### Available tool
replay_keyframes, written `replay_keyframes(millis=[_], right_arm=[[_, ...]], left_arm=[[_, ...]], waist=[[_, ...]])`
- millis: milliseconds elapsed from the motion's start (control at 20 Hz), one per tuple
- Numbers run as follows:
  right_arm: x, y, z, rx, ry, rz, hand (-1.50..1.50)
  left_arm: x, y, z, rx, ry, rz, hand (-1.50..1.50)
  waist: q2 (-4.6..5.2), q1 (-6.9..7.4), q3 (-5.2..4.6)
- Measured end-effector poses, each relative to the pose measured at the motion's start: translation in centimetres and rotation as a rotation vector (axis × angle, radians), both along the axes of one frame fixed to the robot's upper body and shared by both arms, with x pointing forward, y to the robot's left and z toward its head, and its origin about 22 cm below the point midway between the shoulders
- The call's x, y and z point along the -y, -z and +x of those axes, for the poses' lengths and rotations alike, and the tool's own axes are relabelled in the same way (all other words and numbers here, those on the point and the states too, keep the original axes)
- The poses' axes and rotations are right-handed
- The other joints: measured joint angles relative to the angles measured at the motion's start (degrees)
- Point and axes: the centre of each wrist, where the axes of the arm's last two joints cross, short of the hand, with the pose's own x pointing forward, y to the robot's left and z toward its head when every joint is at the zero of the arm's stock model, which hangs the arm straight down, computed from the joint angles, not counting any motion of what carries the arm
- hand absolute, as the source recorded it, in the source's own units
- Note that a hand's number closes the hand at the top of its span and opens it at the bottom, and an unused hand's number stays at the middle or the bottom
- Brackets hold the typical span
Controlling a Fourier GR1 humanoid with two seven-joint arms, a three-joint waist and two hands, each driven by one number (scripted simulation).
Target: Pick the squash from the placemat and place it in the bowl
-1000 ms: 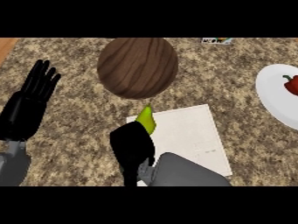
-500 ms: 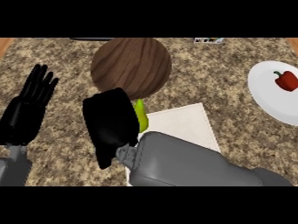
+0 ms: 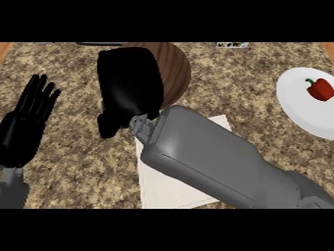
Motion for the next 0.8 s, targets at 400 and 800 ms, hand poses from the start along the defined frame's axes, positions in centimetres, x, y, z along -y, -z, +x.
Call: replay_keyframes(millis=[400, 800], right_arm=[[2.9, 1.2, 6.8, 0.023, 0.087, 0.108, 1.50], [5.4, 2.7, 12.2, 0.018, 0.112, 0.184, 1.50]], left_arm=[[0.1, -0.2, 0.5, 0.009, 0.012, 0.001, 0.00], [0.8, -0.5, 0.8, 0.019, 0.042, 0.004, 0.00]], waist=[[0.36, 0.42, 0.00], [0.96, 1.96, -0.02]])
